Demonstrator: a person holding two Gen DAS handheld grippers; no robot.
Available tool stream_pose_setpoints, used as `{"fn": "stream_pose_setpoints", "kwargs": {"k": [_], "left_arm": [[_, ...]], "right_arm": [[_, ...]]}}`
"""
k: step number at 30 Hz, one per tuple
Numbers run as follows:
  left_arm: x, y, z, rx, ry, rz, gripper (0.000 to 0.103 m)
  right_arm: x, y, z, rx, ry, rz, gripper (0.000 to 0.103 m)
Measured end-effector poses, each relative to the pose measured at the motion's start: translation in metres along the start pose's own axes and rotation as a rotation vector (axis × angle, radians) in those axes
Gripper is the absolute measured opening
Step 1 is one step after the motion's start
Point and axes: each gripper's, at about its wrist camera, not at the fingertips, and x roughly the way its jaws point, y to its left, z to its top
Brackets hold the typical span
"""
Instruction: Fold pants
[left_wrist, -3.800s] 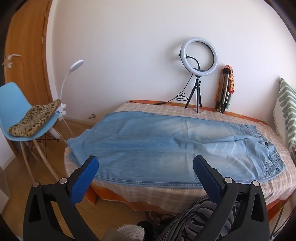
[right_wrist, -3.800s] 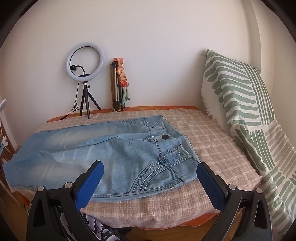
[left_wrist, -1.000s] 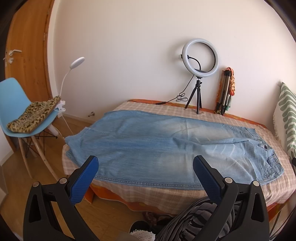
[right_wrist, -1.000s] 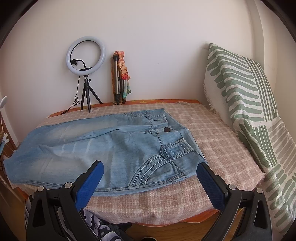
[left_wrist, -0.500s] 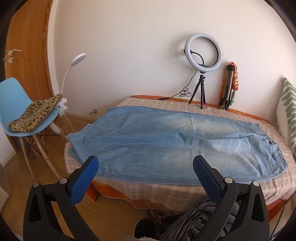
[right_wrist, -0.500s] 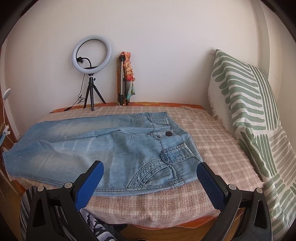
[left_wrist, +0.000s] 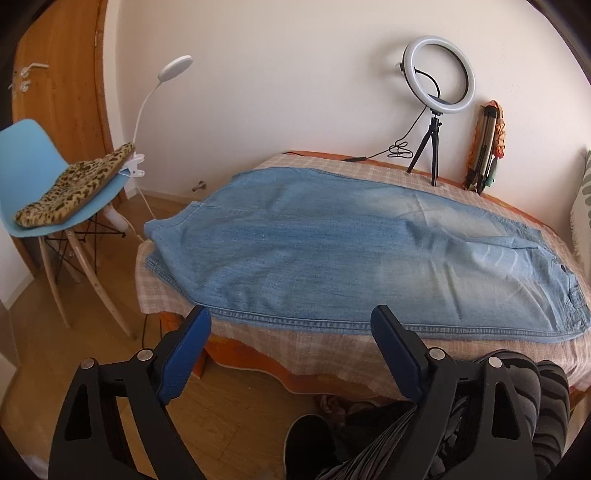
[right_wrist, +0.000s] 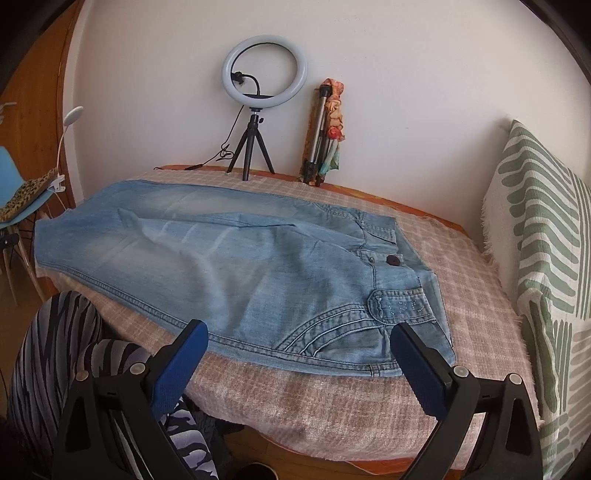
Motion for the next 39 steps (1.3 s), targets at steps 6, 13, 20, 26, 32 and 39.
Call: {"fn": "stream_pose_setpoints", "kwargs": {"k": [6, 13, 20, 26, 32, 39], "left_arm": [[0.022, 0.018, -0.006, -0.018, 0.069, -0.037, 0.064], [0.038, 0.032, -0.01, 0.062, 0.093, -0.01, 0.048], [0.054, 0.022, -0.017, 0.283, 0.11, -0.027, 0.045], [0.073, -0.001, -0.026, 0.427, 0.127, -0.078, 0.045], [0.08, -0.014, -0.035, 0.526, 0.105, -0.091, 0.045], [0.088, -0.008, -0.035, 0.521, 0.098, -0.084, 0.045]], "right_arm": [[0.047, 0.026, -0.006, -0.154, 0.142, 0.142, 0.08], [0.088, 0.054, -0.018, -0.339, 0.243, 0.178, 0.072], [0.1, 0.074, -0.013, -0.46, 0.255, 0.175, 0.072], [0.112, 0.081, -0.003, -0.481, 0.282, 0.193, 0.054], [0.116, 0.098, 0.003, -0.558, 0.296, 0.172, 0.018], [0.111, 0.097, 0.028, -0.534, 0.227, 0.108, 0.007]]}}
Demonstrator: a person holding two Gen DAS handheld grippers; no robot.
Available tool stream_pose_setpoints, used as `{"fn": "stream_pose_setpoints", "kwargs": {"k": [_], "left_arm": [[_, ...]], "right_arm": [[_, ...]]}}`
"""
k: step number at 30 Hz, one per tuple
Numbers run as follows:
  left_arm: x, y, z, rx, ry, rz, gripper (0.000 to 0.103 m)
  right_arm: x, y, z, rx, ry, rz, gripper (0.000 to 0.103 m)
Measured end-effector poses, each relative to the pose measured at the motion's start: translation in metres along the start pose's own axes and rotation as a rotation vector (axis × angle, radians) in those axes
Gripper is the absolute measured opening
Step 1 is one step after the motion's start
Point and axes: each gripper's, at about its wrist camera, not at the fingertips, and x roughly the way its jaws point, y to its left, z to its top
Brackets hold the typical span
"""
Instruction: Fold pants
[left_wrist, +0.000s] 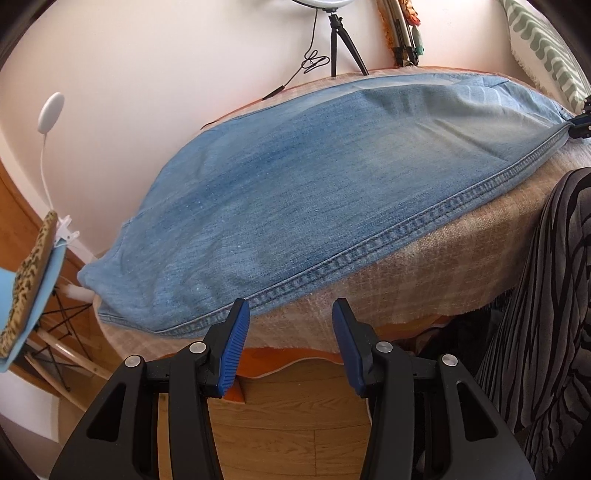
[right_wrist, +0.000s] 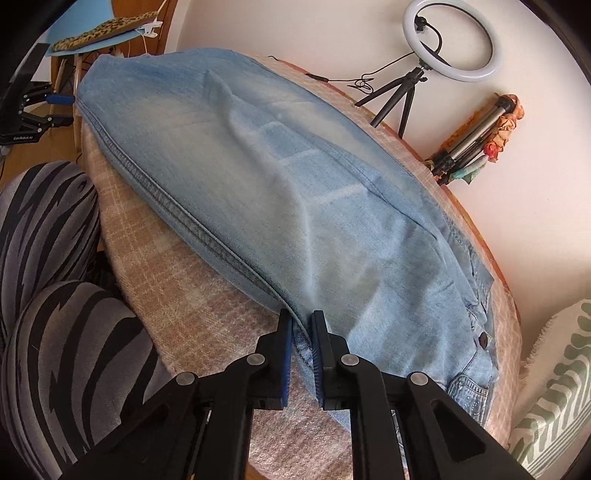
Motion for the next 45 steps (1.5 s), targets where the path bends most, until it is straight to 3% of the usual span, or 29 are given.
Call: {"fn": "stream_pose_setpoints", "kwargs": {"k": [11, 16, 21, 26, 29, 33, 34, 35, 39, 45], "left_arm": [[-0.007, -0.016, 0.016, 0.081, -0.069, -0.031, 0.046], [-0.007, -0.018, 0.034, 0.056, -0.103, -0.023, 0.049], [-0.012, -0.034, 0.059, 0.093, -0.175, -0.013, 0.059], [-0.004, -0.051, 0.079, 0.113, -0.204, 0.069, 0.06], [0.007, -0.057, 0.087, 0.141, -0.202, 0.196, 0.06], [0.02, -0.027, 0.088, 0.046, -0.17, 0.281, 0.062], [0.022, -0.014, 0.088, 0.007, -0.166, 0.284, 0.061], [0.024, -0.003, 0.087, -0.027, -0.162, 0.291, 0.053], [0.024, 0.032, 0.074, -0.106, -0.136, 0.247, 0.01], [0.004, 0.054, 0.082, -0.243, -0.204, 0.18, 0.005]], "right_arm": [[-0.014, -0.034, 0.04, 0.057, -0.086, -0.062, 0.006], [-0.023, -0.051, 0.054, 0.087, -0.117, -0.069, 0.005], [-0.031, -0.057, 0.064, 0.087, -0.13, -0.07, 0.005], [-0.037, -0.056, 0.063, 0.078, -0.137, -0.067, 0.005], [-0.04, -0.056, 0.06, 0.075, -0.134, -0.065, 0.005], [-0.045, -0.054, 0.053, 0.081, -0.13, -0.047, 0.005], [-0.047, -0.052, 0.05, 0.085, -0.13, -0.042, 0.005], [-0.048, -0.05, 0.048, 0.087, -0.13, -0.036, 0.005], [-0.052, -0.042, 0.038, 0.088, -0.127, -0.023, 0.005], [-0.058, -0.03, 0.032, 0.088, -0.133, -0.048, 0.005]]}}
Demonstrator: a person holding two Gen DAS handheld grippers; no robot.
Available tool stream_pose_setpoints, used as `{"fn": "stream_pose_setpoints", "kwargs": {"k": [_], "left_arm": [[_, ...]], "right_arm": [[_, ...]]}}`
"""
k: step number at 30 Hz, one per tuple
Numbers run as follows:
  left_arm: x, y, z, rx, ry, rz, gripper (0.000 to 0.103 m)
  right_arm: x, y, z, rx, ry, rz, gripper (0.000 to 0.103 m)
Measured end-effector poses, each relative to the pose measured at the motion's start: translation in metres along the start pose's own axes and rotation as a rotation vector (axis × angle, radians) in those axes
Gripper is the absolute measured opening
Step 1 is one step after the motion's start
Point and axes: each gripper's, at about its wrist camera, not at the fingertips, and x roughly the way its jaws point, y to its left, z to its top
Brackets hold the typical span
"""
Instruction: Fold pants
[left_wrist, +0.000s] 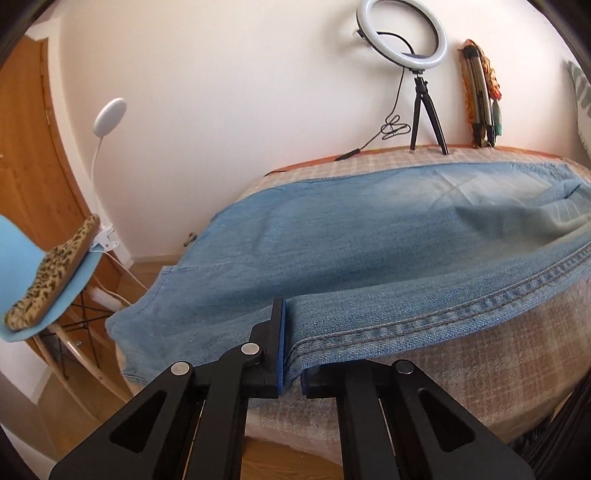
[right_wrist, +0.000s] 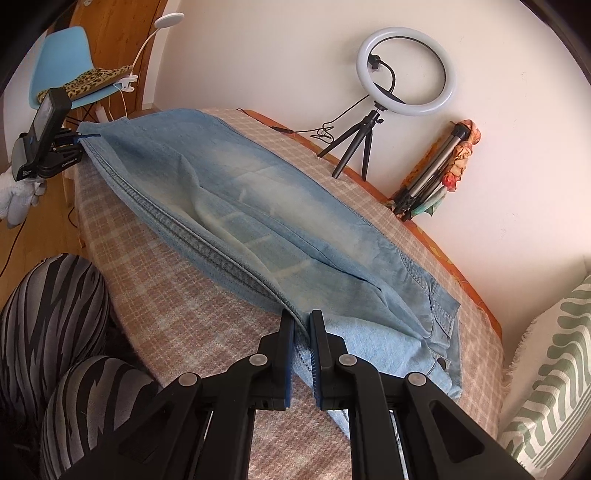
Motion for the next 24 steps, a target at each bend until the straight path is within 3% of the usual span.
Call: {"fn": "stream_pose_setpoints", "kwargs": {"k": [3, 7, 9, 16, 24], "left_arm": [[-0.013, 0.003, 0.022, -0.036, -0.076, -0.01, 0.004], [-0.026, 0.003, 0.057, -0.001, -0.196, 0.041, 0.003], [-0.022, 0.006, 0.074, 0.002, -0.217, 0.034, 0.003], [0.024, 0.005, 0.123, 0.042, -0.177, -0.014, 0.003], [0.106, -0.018, 0.161, 0.16, -0.039, -0.046, 0.003]], "right_arm": [[-0.007, -0.009, 0.009, 0.014, -0.022, -0.032, 0.005], [-0.014, -0.027, 0.035, 0.01, -0.056, -0.085, 0.005], [-0.012, -0.036, 0.049, -0.002, -0.061, -0.103, 0.005], [0.027, -0.069, 0.104, -0.049, -0.046, -0.169, 0.004], [0.126, -0.104, 0.154, -0.085, 0.058, -0.208, 0.004]]}}
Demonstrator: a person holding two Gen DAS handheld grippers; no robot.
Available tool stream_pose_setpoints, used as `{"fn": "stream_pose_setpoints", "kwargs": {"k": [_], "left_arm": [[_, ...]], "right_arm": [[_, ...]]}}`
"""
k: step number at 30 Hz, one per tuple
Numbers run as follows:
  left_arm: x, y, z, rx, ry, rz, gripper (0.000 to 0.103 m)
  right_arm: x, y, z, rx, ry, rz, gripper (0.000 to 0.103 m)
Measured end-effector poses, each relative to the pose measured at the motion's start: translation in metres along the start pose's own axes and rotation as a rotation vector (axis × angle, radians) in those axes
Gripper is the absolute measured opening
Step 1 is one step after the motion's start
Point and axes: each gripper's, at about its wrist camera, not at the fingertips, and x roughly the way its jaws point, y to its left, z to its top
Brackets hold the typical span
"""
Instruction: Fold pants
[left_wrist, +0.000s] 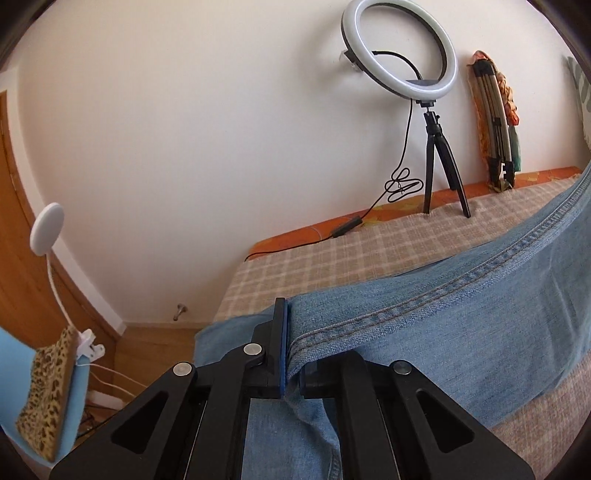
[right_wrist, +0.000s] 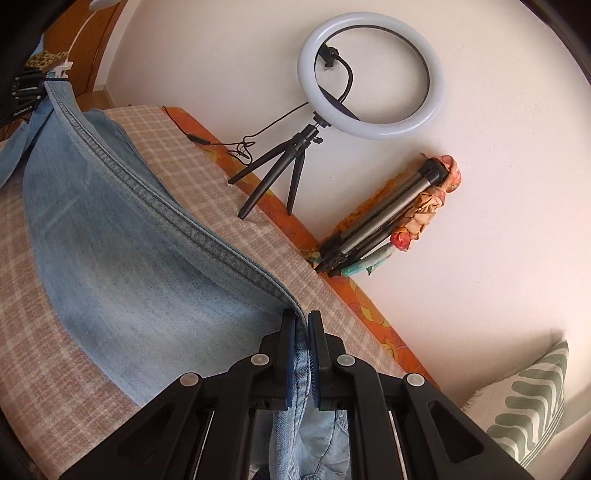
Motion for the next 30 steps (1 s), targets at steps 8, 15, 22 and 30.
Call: {"fn": "stream_pose_setpoints", "kwargs": {"k": [8, 15, 22, 30], "left_arm": [[0.078, -0.029, -0.001, 0.06, 0.155, -0.043, 0.003], [0.121, -0.049, -0.011, 0.144, 0.241, -0.053, 0.003], [0.136, -0.049, -0.015, 0.116, 0.308, -0.159, 0.012], [0.087, -0.013, 0.003, 0.055, 0.226, -0.246, 0.048]], "right_arm": [[0.105, 0.012, 0.007, -0.041, 0.156, 0.034, 0.004], [0.167, 0.031, 0.0, -0.094, 0.256, 0.053, 0.004], [0.19, 0.044, -0.008, -0.117, 0.293, 0.061, 0.004], [0.178, 0.032, 0.002, -0.004, 0.292, 0.117, 0.038]]}}
